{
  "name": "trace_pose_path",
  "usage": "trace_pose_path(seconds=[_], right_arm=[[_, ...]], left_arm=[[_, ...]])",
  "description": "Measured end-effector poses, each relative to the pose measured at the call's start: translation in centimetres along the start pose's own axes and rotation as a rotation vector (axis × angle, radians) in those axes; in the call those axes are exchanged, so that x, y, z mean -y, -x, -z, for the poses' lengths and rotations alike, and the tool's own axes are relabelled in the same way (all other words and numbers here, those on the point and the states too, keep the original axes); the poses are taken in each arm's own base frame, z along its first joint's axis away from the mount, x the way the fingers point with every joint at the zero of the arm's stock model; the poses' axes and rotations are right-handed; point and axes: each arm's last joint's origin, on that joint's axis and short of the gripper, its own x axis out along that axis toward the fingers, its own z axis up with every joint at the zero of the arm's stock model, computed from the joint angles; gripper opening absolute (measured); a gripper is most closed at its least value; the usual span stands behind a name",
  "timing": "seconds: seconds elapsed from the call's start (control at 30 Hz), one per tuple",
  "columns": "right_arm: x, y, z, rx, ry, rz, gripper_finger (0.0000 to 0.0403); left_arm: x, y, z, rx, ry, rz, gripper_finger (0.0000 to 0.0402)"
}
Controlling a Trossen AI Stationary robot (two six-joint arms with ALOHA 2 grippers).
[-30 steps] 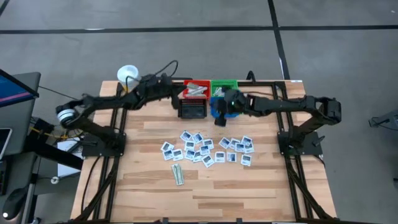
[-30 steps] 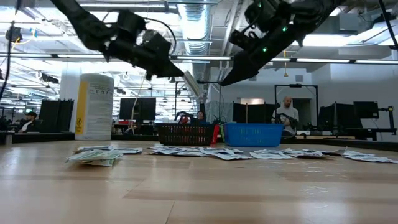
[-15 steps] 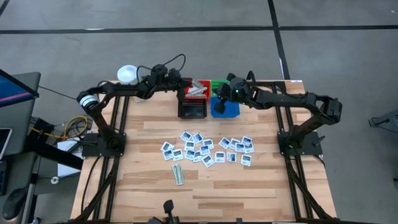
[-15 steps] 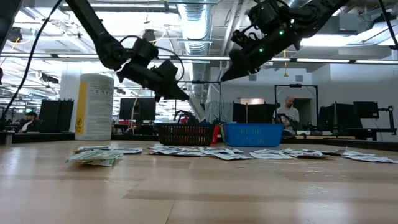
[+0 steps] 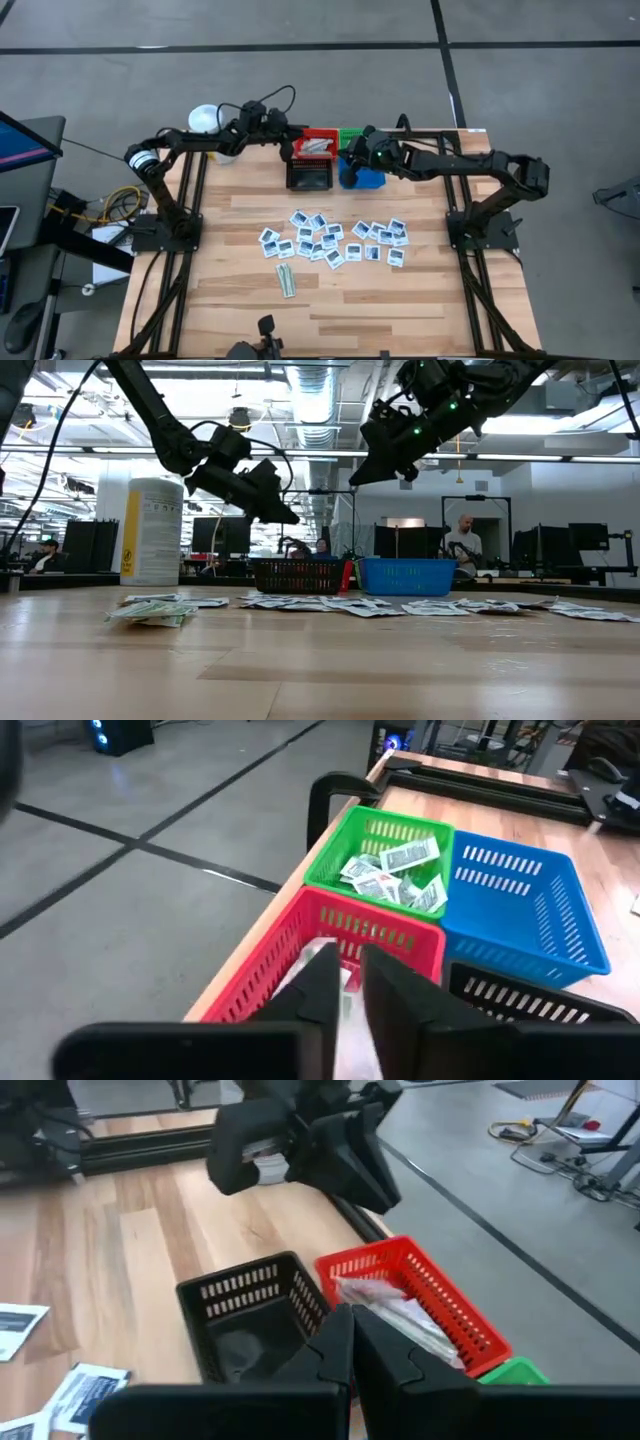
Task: Pick & Place First Aid Supplies
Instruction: Put the bandage into the red basket
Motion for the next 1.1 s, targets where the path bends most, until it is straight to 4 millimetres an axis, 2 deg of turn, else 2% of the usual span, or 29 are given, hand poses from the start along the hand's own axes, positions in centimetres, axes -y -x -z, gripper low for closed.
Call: trace_pose_path(seconds=[0.1, 0.23, 0.37, 0.57, 0.83, 0.97, 1.1], right_arm=[[-0.5, 0.1, 0.1, -0.007, 0.008, -0.015, 0.0001], [-1.0, 0.2, 0.7, -0.072, 0.069, -0.032, 0.0001], [-1.4, 0.4, 1.6, -0.165, 0.162, -0.056, 0.0001], [-3.6, 1.2, 2.9, -0.277, 0.282, -0.225, 0.0001], [-7.7, 2.5, 2.9, -0.213, 0.445, -0.369, 0.0001], [-8.9, 3.1, 3.0, -0.206, 0.474, -0.406, 0.0001], [-9.6, 3.3, 3.0, -0.208, 0.403, -0.41, 0.0001]], left_arm=[[0.6, -0.2, -0.1, -0.001, 0.013, 0.015, 0.0081], [1.8, -0.5, -0.2, -0.018, 0.182, 0.048, 0.0111], [4.1, -0.2, -0.6, -0.019, 0.269, 0.104, 0.0122], [10.5, 0.8, -0.6, -0.04, 0.204, 0.207, 0.0117], [20.4, 4.1, 1.9, -0.124, 0.132, 0.184, 0.0125], [23.8, 6.8, 3.7, -0.237, 0.099, 0.209, 0.0131], [26.1, 9.7, 5.7, -0.361, 0.021, 0.283, 0.0132]])
